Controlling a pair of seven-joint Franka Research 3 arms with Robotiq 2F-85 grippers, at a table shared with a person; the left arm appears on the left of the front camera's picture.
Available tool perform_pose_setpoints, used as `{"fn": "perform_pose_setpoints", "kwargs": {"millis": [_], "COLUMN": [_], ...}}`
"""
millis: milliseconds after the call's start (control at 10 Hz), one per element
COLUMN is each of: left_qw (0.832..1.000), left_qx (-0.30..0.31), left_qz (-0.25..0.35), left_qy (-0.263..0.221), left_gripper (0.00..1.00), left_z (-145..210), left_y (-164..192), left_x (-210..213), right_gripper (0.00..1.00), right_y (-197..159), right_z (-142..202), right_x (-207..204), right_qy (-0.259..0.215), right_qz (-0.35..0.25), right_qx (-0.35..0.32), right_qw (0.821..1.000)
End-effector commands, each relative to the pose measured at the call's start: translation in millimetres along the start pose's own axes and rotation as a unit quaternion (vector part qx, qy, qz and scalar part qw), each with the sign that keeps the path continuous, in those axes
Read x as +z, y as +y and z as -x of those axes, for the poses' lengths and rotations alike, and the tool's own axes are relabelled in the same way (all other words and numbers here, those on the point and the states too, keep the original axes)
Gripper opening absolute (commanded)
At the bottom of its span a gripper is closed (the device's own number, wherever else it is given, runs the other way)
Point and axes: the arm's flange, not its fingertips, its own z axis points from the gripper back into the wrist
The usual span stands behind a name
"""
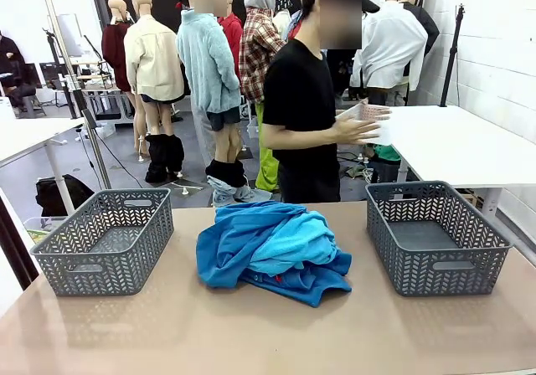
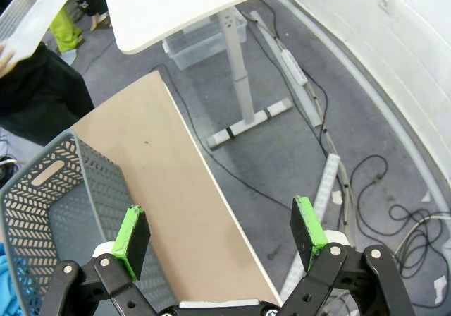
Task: Sort the tops and bottoms.
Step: Lift clothes from the center of the table with your left hand.
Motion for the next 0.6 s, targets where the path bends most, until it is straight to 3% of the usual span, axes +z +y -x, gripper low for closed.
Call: {"fn": "perform_pose_setpoints", "kwargs": {"millis": [0,500], "left_qw": [1.000,1.000], "left_qx": [0.005,0.005], "left_qz": [-0.005,-0.005], "left_qy": [0.001,0.001], "left_gripper": [1.00,1.00], "left_z": [0.1,0.1], "left_y": [-0.3,-0.3], "left_x": [0.9,0.9], "right_gripper": [1.00,1.00], "right_y": [-0.8,-0.8], "right_z": [0.4,0.4], "right_x": [0.9,0.9], "right_qy": [0.004,0.004], "right_qz": [-0.001,-0.001], "right_qx": [-0.003,-0.003], "right_qw": [1.000,1.000]}}
